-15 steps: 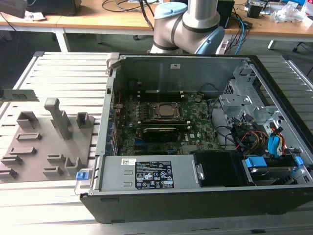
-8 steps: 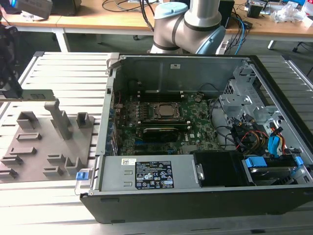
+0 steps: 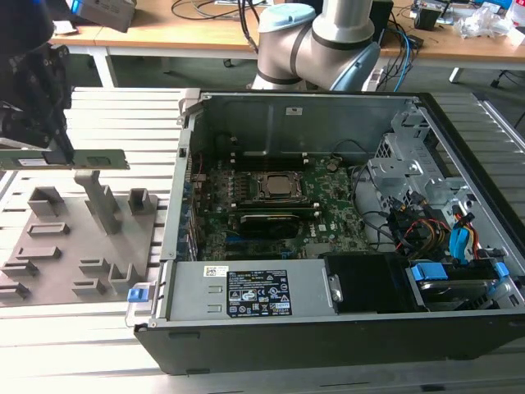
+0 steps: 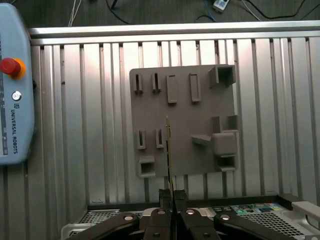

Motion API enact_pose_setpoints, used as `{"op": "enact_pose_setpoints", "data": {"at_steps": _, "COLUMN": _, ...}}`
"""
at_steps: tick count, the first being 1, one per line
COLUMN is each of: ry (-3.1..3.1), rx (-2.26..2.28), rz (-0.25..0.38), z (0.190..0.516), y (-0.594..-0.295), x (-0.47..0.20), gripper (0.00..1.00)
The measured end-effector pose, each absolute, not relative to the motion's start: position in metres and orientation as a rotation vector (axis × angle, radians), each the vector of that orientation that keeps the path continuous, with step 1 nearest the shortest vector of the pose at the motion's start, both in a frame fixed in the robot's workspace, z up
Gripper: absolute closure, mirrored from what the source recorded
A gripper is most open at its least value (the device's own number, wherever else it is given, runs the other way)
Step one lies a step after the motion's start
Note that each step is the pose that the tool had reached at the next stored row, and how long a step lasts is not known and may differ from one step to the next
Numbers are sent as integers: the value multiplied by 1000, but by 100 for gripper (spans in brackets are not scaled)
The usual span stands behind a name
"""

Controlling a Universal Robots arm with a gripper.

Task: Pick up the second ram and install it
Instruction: 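Pick up the second ram and move it above second insertion slot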

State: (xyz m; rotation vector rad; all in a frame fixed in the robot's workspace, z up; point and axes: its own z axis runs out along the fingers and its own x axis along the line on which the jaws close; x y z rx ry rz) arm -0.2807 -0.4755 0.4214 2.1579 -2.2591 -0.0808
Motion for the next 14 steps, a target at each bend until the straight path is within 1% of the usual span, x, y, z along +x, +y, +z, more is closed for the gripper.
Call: {"op": "enact_pose_setpoints", "data": {"at_steps": 14, "ry": -2258, "rx": 2157, "rz": -83, "z": 421, "y": -475, "x": -233, "gripper": 87}}
